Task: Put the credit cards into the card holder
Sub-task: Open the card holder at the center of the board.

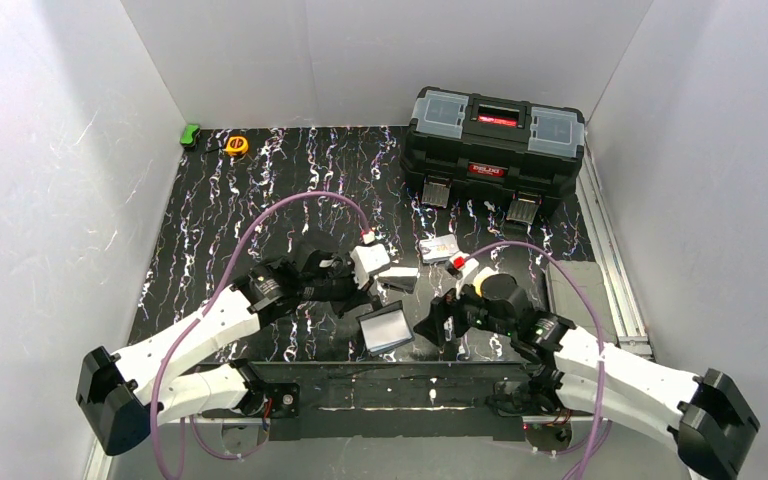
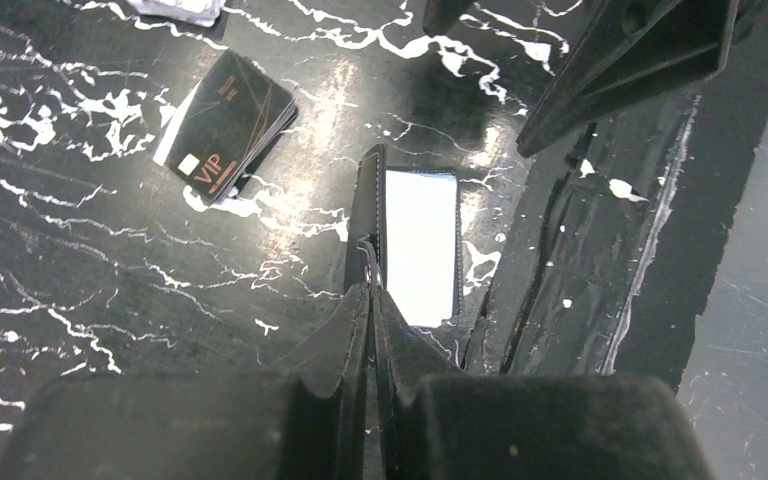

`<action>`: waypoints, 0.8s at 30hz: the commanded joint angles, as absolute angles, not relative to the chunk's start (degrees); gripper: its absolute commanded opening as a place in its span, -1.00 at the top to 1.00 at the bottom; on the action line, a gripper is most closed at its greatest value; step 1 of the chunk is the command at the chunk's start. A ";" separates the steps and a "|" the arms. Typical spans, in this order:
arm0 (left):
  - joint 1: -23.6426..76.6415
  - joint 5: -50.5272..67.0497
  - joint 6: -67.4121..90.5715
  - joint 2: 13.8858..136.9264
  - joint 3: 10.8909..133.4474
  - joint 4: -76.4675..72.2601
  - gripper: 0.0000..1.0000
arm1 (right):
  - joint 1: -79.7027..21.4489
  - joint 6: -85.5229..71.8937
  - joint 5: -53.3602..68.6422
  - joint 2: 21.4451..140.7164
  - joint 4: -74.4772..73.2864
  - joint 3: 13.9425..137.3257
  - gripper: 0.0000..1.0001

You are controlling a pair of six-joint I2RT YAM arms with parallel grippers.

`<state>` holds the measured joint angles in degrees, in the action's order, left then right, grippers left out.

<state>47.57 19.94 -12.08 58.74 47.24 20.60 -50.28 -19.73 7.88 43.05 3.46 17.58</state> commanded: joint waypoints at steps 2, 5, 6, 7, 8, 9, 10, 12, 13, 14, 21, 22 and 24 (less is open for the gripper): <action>47.22 11.47 -7.40 57.41 43.96 20.13 1.00 | -50.44 -26.80 8.65 52.67 6.69 22.19 -0.97; 45.74 6.25 -5.21 57.38 42.43 20.49 1.00 | -50.45 -28.79 10.56 58.68 6.52 24.34 -0.93; 44.97 5.23 -5.02 57.85 42.28 21.26 1.00 | -50.45 -29.09 11.25 60.29 6.99 24.87 -0.91; 44.17 4.40 -4.99 58.19 42.17 21.99 1.00 | -50.41 -29.31 11.79 61.45 7.64 25.26 -0.90; 43.82 3.44 -5.17 58.46 41.88 22.27 1.00 | -50.44 -29.46 12.09 62.39 8.14 25.62 -0.89; 43.44 2.46 -5.63 58.53 41.39 22.06 1.00 | -50.45 -29.51 12.13 63.03 8.58 26.00 -0.88; 43.26 1.57 -6.25 58.54 40.71 21.54 1.00 | -50.45 -29.68 11.90 63.44 8.95 26.28 -0.88; 43.14 -1.06 -7.72 58.98 39.98 20.61 1.00 | -50.41 -29.57 11.65 63.98 9.52 26.81 -0.86; 43.01 -2.00 -8.38 59.52 39.81 20.22 1.00 | -50.44 -29.68 11.30 64.25 9.50 27.07 -0.84; 42.66 -2.51 -9.00 60.04 39.66 19.95 1.00 | -50.45 -29.84 10.89 64.50 9.49 27.41 -0.83; 41.95 -4.37 -14.47 63.25 37.35 18.57 1.00 | -50.45 -30.90 9.70 67.08 8.87 29.31 -0.72; 41.94 -4.35 -15.09 63.11 36.75 18.21 1.00 | -50.45 -31.20 9.33 67.57 8.16 29.61 -0.71; 42.00 -3.69 -16.33 62.55 35.60 18.12 1.00 | -50.45 -31.60 8.75 67.93 6.74 29.96 -0.67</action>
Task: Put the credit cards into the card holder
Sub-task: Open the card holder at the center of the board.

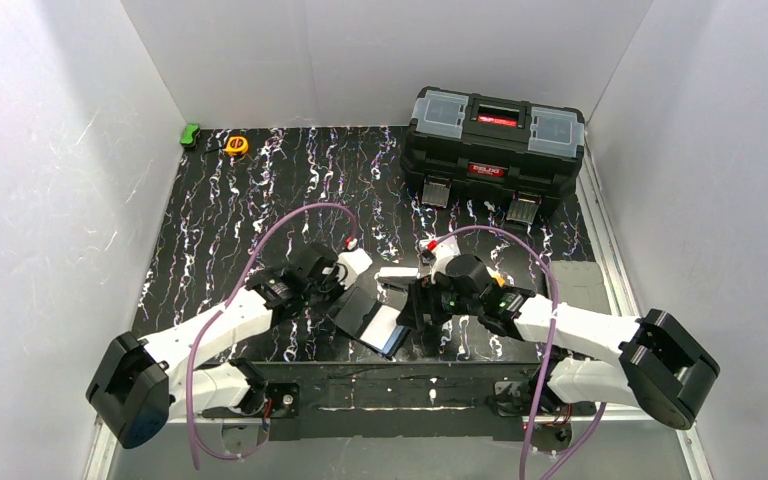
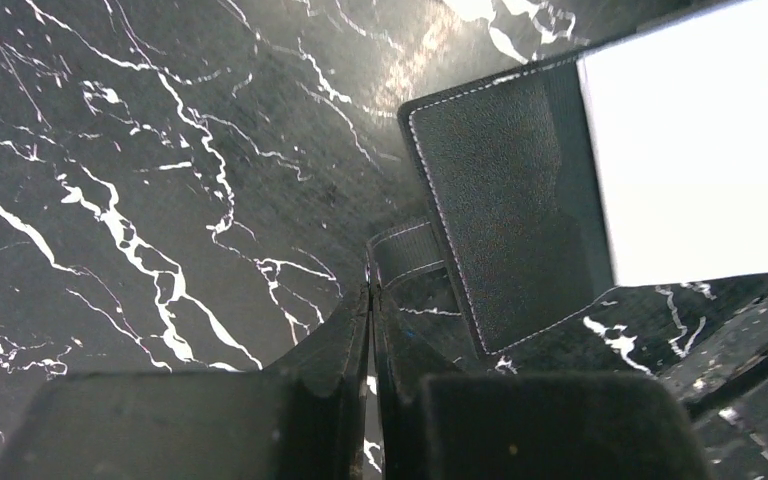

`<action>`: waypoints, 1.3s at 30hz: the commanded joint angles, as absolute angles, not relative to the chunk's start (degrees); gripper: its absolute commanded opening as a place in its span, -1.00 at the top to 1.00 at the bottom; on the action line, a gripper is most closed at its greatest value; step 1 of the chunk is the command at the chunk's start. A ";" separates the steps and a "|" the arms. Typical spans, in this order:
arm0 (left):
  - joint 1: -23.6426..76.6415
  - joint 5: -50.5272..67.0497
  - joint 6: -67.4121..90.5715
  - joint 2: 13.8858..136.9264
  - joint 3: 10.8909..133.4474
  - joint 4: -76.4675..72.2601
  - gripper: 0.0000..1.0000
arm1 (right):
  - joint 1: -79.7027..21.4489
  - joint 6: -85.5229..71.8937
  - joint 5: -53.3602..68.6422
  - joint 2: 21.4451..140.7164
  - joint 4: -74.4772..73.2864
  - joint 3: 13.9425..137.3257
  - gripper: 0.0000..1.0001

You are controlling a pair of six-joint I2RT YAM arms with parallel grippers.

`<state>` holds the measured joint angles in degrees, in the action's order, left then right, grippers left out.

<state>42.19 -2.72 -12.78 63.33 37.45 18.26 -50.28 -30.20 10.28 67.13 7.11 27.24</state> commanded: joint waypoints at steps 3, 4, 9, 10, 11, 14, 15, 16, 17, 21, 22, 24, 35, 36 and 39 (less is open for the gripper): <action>41.98 -3.48 -18.57 61.67 33.51 18.26 1.00 | -50.53 -32.39 8.45 67.20 6.61 29.62 -0.57; 41.93 -3.55 -19.30 61.46 32.83 18.20 1.00 | -50.54 -32.74 8.50 66.78 6.86 29.39 -0.54; 41.93 -2.61 -20.23 60.08 31.42 18.11 1.00 | -50.62 -33.79 10.38 65.25 9.74 29.21 -0.41; 41.92 -2.04 -20.00 59.68 31.50 18.19 1.00 | -50.62 -33.72 10.70 65.48 9.64 29.74 -0.40; 42.00 -1.50 -19.74 59.47 31.61 18.19 1.00 | -50.75 -33.52 11.02 65.90 9.44 30.62 -0.40; 42.16 -0.97 -19.15 59.16 31.73 18.45 1.00 | -50.96 -33.30 12.43 67.06 9.64 32.11 -0.38; 42.23 -0.90 -19.05 59.15 31.68 18.46 1.00 | -50.98 -33.29 12.96 67.70 10.01 32.43 -0.37; 42.23 -0.95 -18.88 59.21 31.60 18.46 1.00 | -50.98 -33.30 13.55 68.58 10.39 32.78 -0.37; 42.23 -0.89 -18.82 59.18 31.49 18.42 1.00 | -50.98 -33.39 14.25 69.54 10.71 33.10 -0.37; 42.47 -0.85 -18.72 59.28 31.45 18.28 1.00 | -51.06 -34.36 17.12 74.87 12.42 34.70 -0.32; 42.61 -0.80 -18.72 59.36 31.45 18.28 1.00 | -51.06 -34.56 17.81 76.08 13.00 34.90 -0.31; 42.70 -0.70 -18.85 59.53 31.51 18.28 1.00 | -51.06 -34.90 18.85 78.33 13.79 35.48 -0.27; 43.52 -0.43 -19.03 58.98 31.11 18.03 1.00 | -51.45 -34.09 19.67 79.25 13.60 35.32 -0.27; 43.57 -0.48 -19.18 58.90 31.11 18.02 1.00 | -51.46 -34.08 19.48 79.08 13.47 34.89 -0.27; 43.79 -0.53 -19.29 58.60 30.87 17.78 1.00 | -51.78 -33.30 19.27 78.44 14.06 32.96 -0.29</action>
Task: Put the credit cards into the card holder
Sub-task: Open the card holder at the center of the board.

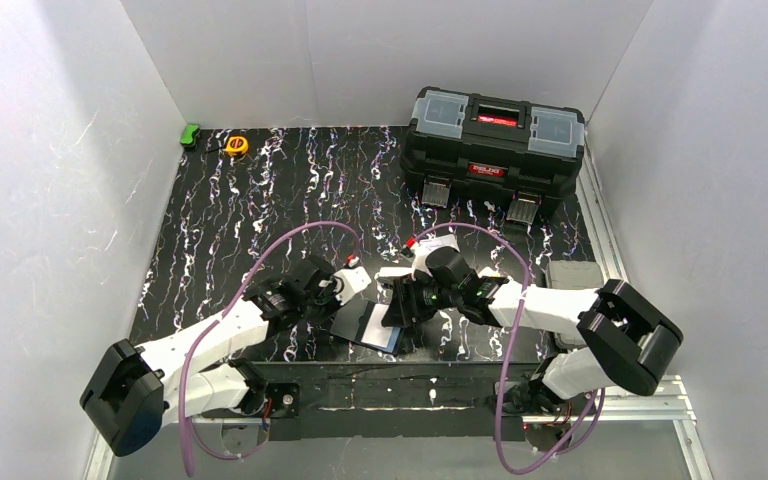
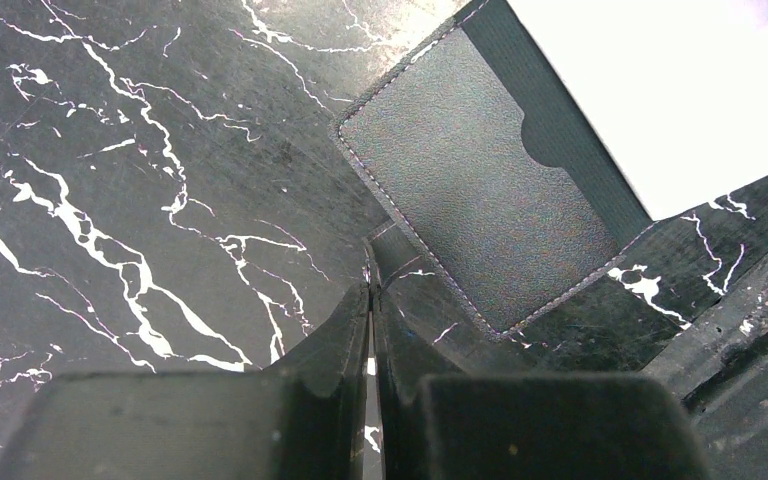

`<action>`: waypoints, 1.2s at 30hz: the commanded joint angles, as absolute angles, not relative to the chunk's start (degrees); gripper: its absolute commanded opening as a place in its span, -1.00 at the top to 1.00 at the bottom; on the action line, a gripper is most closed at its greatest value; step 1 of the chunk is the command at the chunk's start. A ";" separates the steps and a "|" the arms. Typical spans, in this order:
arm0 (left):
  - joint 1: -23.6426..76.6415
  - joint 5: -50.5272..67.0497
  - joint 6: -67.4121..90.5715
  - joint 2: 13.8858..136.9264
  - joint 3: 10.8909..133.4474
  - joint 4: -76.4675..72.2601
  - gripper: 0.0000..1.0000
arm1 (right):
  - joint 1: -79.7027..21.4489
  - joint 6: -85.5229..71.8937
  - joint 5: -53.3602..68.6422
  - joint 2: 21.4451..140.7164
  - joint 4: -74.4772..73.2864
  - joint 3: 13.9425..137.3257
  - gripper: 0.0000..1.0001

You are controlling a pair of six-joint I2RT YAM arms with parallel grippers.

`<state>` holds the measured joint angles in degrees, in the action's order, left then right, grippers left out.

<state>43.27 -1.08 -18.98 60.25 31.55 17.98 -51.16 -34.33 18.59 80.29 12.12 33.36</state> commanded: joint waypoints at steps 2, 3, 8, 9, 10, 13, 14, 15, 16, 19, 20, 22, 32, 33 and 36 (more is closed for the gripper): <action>43.94 -0.61 -19.34 58.40 30.74 17.69 1.00 | -51.85 -33.36 19.04 78.15 14.59 31.90 -0.30; 44.02 -0.61 -19.36 58.30 30.72 17.67 1.00 | -51.83 -33.44 19.11 78.07 14.92 31.63 -0.30; 44.46 -0.62 -19.39 58.27 30.66 17.42 1.00 | -51.84 -34.13 19.65 79.43 16.42 32.00 -0.30; 44.55 -0.62 -19.34 58.34 30.79 17.36 1.00 | -51.85 -34.26 19.85 79.75 17.01 32.14 -0.29; 44.60 -0.62 -19.34 58.39 30.82 17.28 1.00 | -51.90 -34.30 20.00 80.06 17.28 32.25 -0.29; 44.73 -0.44 -19.59 58.53 31.02 16.94 1.00 | -51.87 -34.04 20.34 81.05 17.66 32.87 -0.30; 44.74 -0.44 -19.60 58.53 31.10 16.81 1.00 | -51.91 -34.01 20.49 81.72 17.67 32.99 -0.29; 44.78 -0.37 -19.64 58.61 31.11 16.79 1.00 | -51.87 -33.95 20.70 82.26 17.64 33.18 -0.29; 44.84 -0.35 -19.61 58.69 31.17 16.79 1.00 | -51.86 -33.91 20.97 82.69 17.78 33.32 -0.29; 45.13 -0.27 -19.64 58.59 31.17 16.71 1.00 | -51.94 -33.81 20.85 82.59 17.72 32.87 -0.27; 45.14 -0.26 -19.61 58.51 31.10 16.70 1.00 | -51.89 -33.74 20.52 81.91 17.39 32.62 -0.27; 45.24 -0.13 -19.89 58.25 30.96 16.69 1.00 | -51.87 -33.64 19.94 80.08 16.83 32.01 -0.27; 45.43 -0.17 -20.35 58.49 30.59 16.08 1.00 | -51.87 -33.86 18.43 75.19 13.58 30.15 -0.27; 45.44 -0.10 -20.35 58.47 30.57 16.08 1.00 | -51.86 -33.97 18.62 75.43 13.80 29.72 -0.27; 45.48 -0.18 -20.34 58.32 30.50 16.17 1.00 | -51.86 -34.20 18.73 75.83 14.67 28.74 -0.27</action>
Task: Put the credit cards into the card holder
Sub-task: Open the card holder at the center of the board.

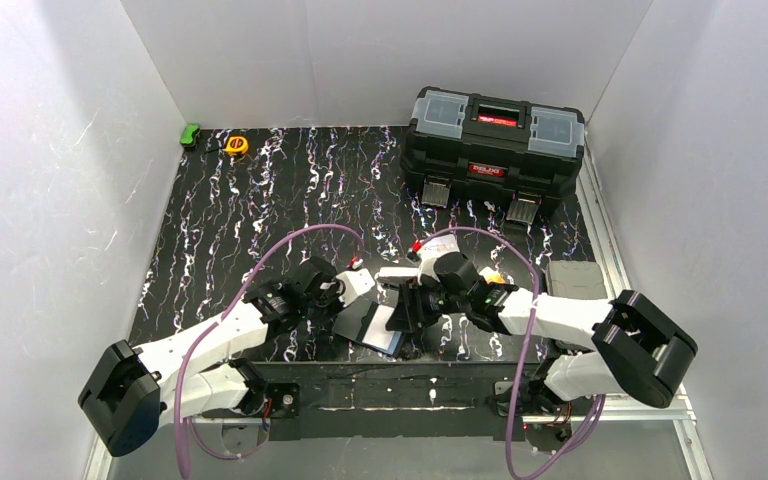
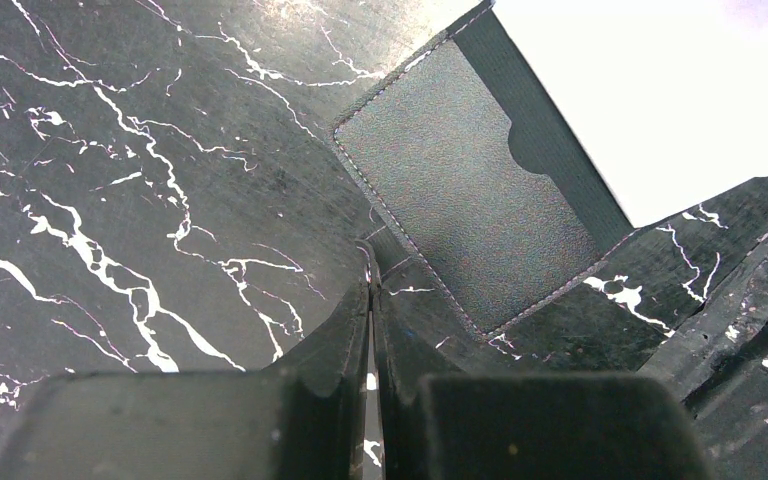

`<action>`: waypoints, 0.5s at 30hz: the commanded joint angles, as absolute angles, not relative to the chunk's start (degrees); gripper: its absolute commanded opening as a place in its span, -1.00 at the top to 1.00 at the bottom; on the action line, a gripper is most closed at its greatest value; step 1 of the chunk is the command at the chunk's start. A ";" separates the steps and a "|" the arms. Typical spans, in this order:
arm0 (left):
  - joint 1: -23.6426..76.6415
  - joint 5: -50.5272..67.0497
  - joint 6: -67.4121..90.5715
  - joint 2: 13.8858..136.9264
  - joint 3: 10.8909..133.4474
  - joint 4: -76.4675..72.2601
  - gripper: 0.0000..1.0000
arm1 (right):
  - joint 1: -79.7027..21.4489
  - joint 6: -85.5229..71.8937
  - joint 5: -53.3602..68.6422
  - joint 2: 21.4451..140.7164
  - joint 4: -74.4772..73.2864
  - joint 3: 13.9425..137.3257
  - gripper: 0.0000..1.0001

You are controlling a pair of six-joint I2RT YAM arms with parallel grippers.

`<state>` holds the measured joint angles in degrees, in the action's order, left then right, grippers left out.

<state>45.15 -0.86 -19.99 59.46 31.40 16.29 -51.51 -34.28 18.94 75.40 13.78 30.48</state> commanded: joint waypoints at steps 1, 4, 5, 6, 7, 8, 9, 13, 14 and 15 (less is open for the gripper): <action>45.50 -0.18 -20.34 58.34 30.42 16.17 1.00 | -51.92 -34.20 18.68 75.97 14.87 28.50 -0.27; 45.44 -0.09 -20.25 58.32 30.26 16.06 1.00 | -51.88 -34.02 18.46 76.53 15.21 27.88 -0.28; 45.44 -0.01 -20.22 58.40 30.30 16.08 1.00 | -51.86 -34.17 18.53 76.81 15.70 27.60 -0.28; 45.47 0.00 -20.24 58.51 30.32 16.08 1.00 | -51.86 -34.19 18.61 77.08 16.41 27.38 -0.28; 45.55 -0.06 -20.23 58.58 30.32 16.08 1.00 | -51.81 -34.27 18.63 77.41 16.83 27.34 -0.28; 45.61 -0.01 -20.24 58.62 30.40 16.08 1.00 | -51.85 -34.31 18.71 77.74 17.18 27.40 -0.29; 45.55 0.00 -20.32 58.63 30.39 16.12 1.00 | -51.88 -34.36 18.83 78.08 17.53 27.54 -0.29; 45.65 0.00 -20.39 58.72 30.41 16.08 1.00 | -51.86 -34.54 19.59 79.67 18.74 28.92 -0.29; 45.76 0.00 -20.39 58.79 30.41 16.04 1.00 | -51.90 -34.59 19.73 80.18 18.99 29.18 -0.28; 45.72 -0.07 -20.43 58.80 30.47 16.00 1.00 | -51.86 -34.61 19.89 80.76 19.13 29.40 -0.28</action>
<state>45.28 -0.86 -19.99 59.46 31.22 16.27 -51.51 -34.35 18.81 79.09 15.68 27.94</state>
